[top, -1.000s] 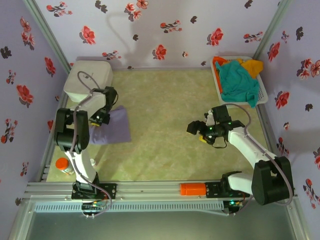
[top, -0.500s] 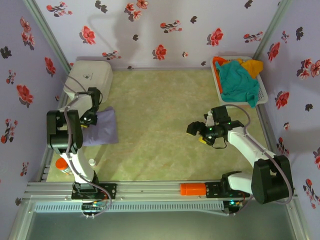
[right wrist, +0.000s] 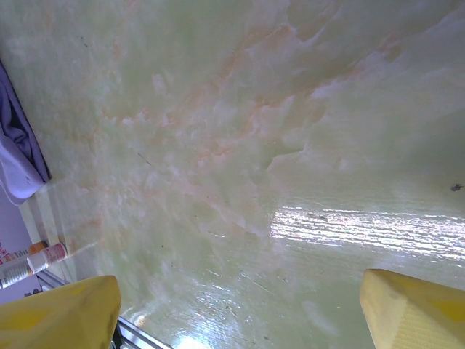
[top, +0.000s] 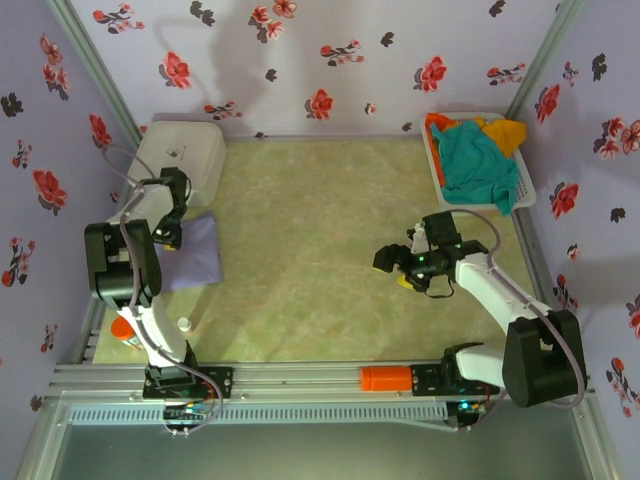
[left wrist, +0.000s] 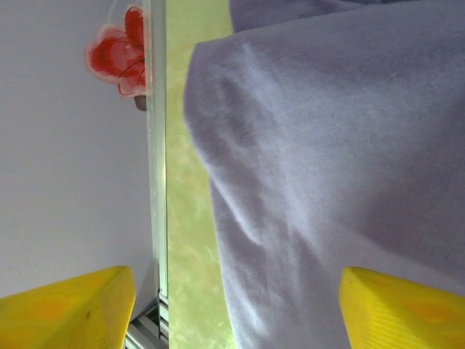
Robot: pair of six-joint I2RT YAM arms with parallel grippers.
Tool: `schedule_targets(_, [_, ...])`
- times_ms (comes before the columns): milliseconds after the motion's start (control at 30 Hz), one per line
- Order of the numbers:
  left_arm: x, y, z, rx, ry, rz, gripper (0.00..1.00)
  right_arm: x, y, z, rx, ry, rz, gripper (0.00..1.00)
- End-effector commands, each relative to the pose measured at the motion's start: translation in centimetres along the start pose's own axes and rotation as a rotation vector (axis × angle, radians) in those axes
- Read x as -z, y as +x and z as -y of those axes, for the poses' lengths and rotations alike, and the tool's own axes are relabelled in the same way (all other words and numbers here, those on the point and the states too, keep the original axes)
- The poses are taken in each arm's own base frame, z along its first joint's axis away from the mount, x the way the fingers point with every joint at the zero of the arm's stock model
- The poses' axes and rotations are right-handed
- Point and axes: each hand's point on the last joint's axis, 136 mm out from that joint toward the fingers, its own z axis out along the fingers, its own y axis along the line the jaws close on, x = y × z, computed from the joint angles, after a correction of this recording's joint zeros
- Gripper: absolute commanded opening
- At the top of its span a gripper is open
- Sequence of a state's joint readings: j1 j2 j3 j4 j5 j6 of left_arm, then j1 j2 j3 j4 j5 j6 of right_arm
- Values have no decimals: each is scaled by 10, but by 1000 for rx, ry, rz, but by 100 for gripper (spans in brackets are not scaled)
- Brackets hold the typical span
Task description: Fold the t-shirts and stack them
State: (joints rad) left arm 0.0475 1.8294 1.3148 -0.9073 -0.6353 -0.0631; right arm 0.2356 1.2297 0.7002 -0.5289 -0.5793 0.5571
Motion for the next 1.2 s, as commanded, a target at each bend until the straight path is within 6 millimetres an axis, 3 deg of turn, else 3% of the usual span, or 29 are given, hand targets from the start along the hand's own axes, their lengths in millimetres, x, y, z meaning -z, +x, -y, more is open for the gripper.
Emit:
schedule_targets(0, [28, 5, -12, 79, 16, 20, 75, 0, 4, 2, -5, -7, -8, 86])
schedule_targets(133, [50, 17, 19, 125, 138, 25, 71, -1, 3, 3, -7, 0, -6, 86])
schedule_targets(267, [66, 24, 67, 109, 252, 63, 71, -2, 0, 1, -5, -4, -5, 86])
schedule_targets(367, [67, 23, 102, 105, 325, 108, 71, -3, 0, 2, -7, -1, -5, 86])
schedule_targets(467, [55, 27, 123, 96, 351, 88, 70, -3, 0, 1, -4, 0, -7, 86])
schedule_targets(733, [34, 51, 143, 45, 340, 45, 60, -7, 5, 10, -7, 17, -16, 86])
schedule_targets(967, [39, 60, 137, 4, 307, 35, 59, -11, 3, 10, -13, 7, -19, 86])
schedule_targets(1167, [31, 65, 126, -21, 235, -5, 57, -11, 4, 10, -14, 6, -19, 86])
